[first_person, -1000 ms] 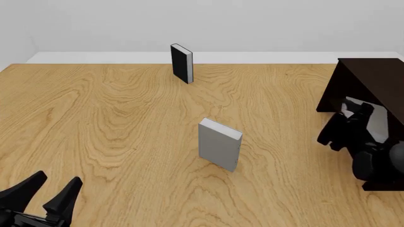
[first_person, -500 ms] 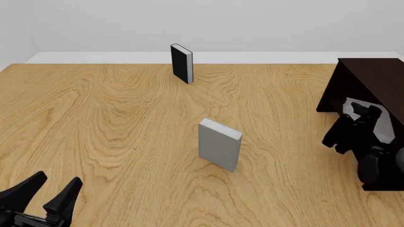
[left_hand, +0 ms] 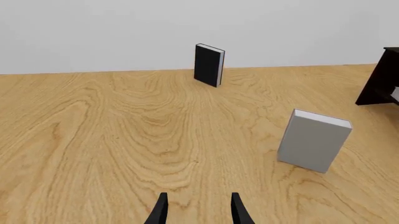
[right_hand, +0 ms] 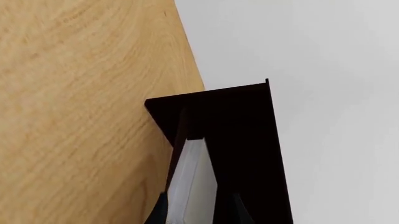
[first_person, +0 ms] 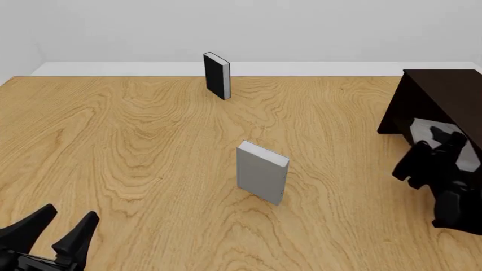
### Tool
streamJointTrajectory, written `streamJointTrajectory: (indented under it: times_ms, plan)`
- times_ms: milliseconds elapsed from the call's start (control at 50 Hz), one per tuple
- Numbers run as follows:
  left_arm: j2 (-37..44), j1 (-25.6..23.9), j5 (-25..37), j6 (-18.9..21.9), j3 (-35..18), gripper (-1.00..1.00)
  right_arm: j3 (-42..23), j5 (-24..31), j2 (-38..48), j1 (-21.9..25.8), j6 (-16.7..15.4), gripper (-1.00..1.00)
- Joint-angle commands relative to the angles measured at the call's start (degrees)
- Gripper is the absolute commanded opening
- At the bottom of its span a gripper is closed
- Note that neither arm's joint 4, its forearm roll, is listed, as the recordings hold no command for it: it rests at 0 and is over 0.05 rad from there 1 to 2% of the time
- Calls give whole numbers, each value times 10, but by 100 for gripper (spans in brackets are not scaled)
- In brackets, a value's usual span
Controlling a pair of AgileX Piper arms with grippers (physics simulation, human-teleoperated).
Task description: Pick up the book on the right and place it on the cabinet shelf.
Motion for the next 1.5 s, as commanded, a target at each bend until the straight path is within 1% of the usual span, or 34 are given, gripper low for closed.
streamJointTrajectory:
  times_ms: [20, 480, 680, 780, 980, 1160, 1500]
  plan:
    - [5, -1, -4, 0, 0, 100, 15, -4, -3, -27, 1, 100]
    - [-11, 1, 12, 0, 0, 100, 27, -11, -1, -46, 2, 100]
    - [-31, 2, 32, 0, 0, 100, 28, -14, 5, -45, 3, 100]
    - [-30, 1, 31, 0, 0, 100, 25, -18, 7, -37, -1, 100]
    - [-27, 1, 28, 0, 0, 100, 9, -6, -2, -11, 1, 100]
    - [-32, 1, 34, -1, 0, 100, 1, -1, -3, 2, 0, 100]
    - [-10, 0, 13, -3, 0, 100, -11, 8, -2, 20, -3, 100]
